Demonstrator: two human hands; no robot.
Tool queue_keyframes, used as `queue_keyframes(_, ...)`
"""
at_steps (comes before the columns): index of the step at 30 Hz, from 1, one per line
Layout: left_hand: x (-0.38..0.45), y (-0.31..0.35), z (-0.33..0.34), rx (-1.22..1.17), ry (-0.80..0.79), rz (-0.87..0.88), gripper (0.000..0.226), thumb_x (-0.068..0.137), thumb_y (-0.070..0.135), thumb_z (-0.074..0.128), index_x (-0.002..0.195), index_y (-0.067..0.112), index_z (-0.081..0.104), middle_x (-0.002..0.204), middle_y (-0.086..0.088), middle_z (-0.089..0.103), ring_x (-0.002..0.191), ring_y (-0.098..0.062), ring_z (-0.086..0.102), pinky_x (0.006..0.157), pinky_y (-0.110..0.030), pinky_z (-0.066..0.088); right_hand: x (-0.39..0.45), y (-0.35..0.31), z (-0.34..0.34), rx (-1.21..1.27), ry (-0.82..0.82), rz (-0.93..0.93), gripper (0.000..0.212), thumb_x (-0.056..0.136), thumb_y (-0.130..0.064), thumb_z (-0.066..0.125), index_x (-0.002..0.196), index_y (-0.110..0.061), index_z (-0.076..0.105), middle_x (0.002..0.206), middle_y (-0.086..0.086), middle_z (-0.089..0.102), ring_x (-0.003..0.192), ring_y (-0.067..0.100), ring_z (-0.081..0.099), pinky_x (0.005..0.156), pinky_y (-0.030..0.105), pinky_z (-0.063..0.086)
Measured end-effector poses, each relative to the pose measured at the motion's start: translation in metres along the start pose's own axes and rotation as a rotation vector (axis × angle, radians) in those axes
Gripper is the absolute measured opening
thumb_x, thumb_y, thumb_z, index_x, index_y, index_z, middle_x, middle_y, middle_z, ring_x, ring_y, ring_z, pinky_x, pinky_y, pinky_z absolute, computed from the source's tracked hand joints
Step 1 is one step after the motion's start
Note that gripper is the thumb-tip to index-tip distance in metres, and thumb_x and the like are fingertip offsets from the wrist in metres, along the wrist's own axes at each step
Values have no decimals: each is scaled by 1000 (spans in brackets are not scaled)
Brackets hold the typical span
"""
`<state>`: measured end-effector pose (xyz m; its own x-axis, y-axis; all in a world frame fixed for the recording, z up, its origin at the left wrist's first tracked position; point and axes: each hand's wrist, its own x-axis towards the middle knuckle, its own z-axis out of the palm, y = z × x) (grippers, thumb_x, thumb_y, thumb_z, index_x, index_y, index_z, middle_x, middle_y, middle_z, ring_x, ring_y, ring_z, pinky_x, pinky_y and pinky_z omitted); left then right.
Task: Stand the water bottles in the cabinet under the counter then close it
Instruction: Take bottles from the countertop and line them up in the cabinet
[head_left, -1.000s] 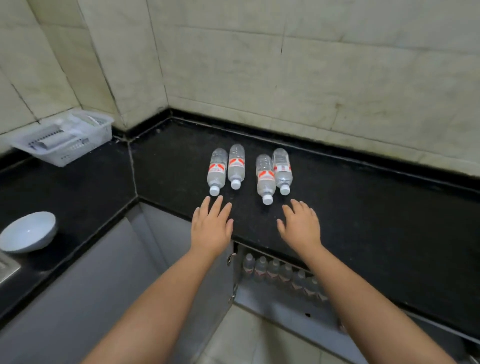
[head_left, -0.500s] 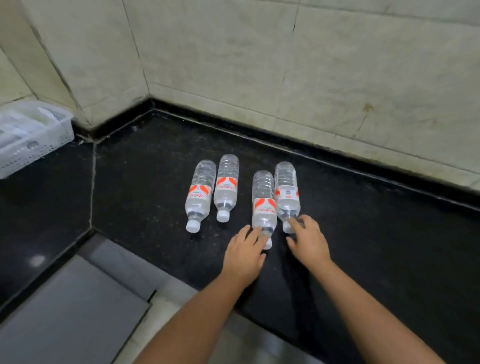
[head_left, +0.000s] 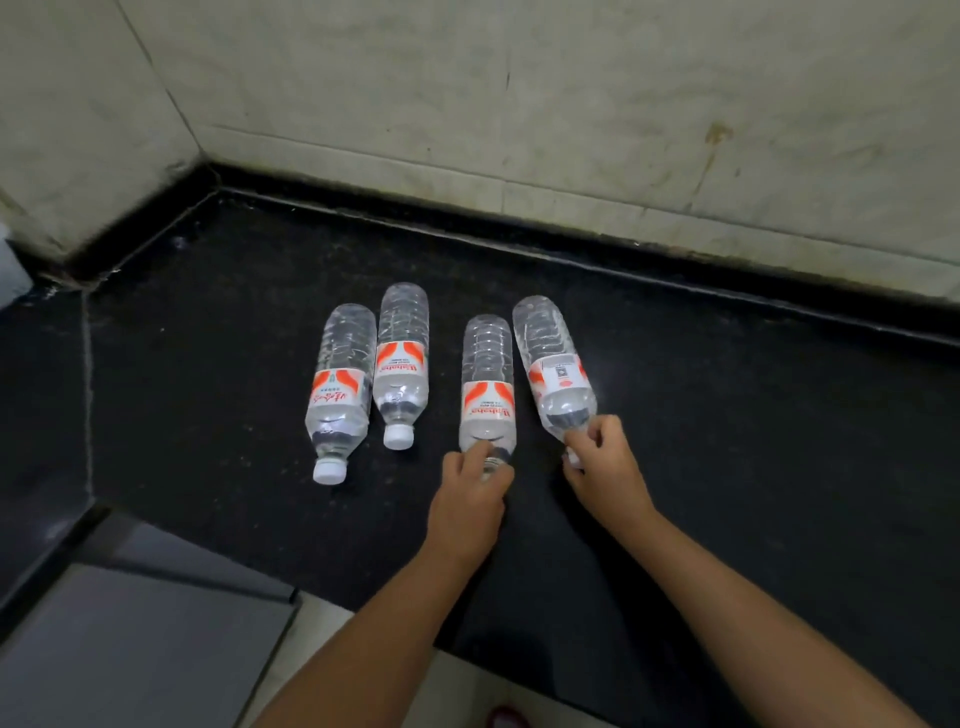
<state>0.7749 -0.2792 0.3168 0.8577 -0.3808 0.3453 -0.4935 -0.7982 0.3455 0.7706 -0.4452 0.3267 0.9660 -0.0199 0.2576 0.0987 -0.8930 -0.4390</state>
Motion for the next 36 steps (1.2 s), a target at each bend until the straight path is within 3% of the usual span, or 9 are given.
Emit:
queue_keyframes(4, 5, 14, -43, -49, -10, 55, 46, 45, -11, 77, 84, 10, 62, 100, -2, 43, 79, -23, 34, 47, -28, 54, -13, -20, -41, 13, 22, 60, 26, 60, 15, 69, 73, 2, 51, 80, 25, 53, 63, 31, 49, 47, 33, 45)
queue_keyframes(6, 4, 33, -75, -53, -91, -25, 34, 68, -7, 67, 100, 3, 65, 115, -8, 48, 99, -30, 41, 73, -38, 56, -22, -40, -71, -1, 10, 35, 16, 59, 13, 66, 70, 5, 58, 80, 27, 55, 66, 38, 56, 51, 31, 44)
queue_keyframes(8, -5, 51, -107, -25, -156, -99, 30, 81, -2, 56, 109, 3, 61, 123, -13, 47, 112, -33, 42, 90, -38, 45, -36, -62, -104, -4, 73, -11, 10, 66, 3, 59, 74, 5, 66, 79, 28, 57, 69, 40, 60, 59, 29, 45)
queue_keyframes(10, -21, 65, -135, -15, -156, -73, 29, 82, -4, 54, 109, 4, 61, 122, -16, 48, 112, -34, 45, 90, -38, 41, -54, -88, -138, -31, 127, 35, 23, 76, -2, 55, 94, 2, 69, 97, 27, 58, 90, 38, 60, 74, 31, 49)
queue_keyframes(13, -51, 80, -176, -50, -184, -47, 31, 81, 0, 58, 111, 6, 62, 120, -17, 51, 112, -35, 50, 91, -36, 43, -93, -119, -178, -147, -58, 186, 32, 82, -9, 60, 114, -9, 63, 116, 19, 55, 112, 33, 52, 91, 32, 43)
queue_keyframes(17, -104, 106, -213, -84, -254, 4, 26, 80, 10, 60, 105, 5, 62, 112, -21, 58, 107, -36, 55, 87, -34, 46, -174, -148, -207, -206, -175, 244, 32, 85, -18, 62, 117, -13, 59, 120, 16, 55, 111, 34, 53, 91, 34, 44)
queue_keyframes(23, -189, 145, -217, -121, -494, 157, 32, 85, 20, 61, 115, 9, 56, 115, -18, 58, 112, -32, 52, 88, -31, 41, -292, -161, -240, -200, -265, 276, 32, 88, -26, 61, 118, -14, 57, 114, 10, 55, 109, 28, 54, 91, 33, 42)
queue_keyframes(31, -239, 184, -164, -148, -698, 169, 34, 84, 19, 63, 116, 11, 54, 120, -10, 55, 110, -26, 53, 87, -29, 42, -371, -117, -221, -151, -449, 240, 26, 85, -16, 64, 110, -11, 60, 117, 7, 53, 111, 22, 51, 92, 28, 42)
queue_keyframes(36, -241, 207, -100, -91, -785, 140, 31, 84, 12, 59, 115, 8, 54, 122, -13, 54, 115, -28, 50, 92, -31, 41, -380, -64, -191, -130, -510, 316, 35, 87, -19, 59, 122, -16, 57, 122, 11, 51, 115, 27, 51, 95, 31, 42)
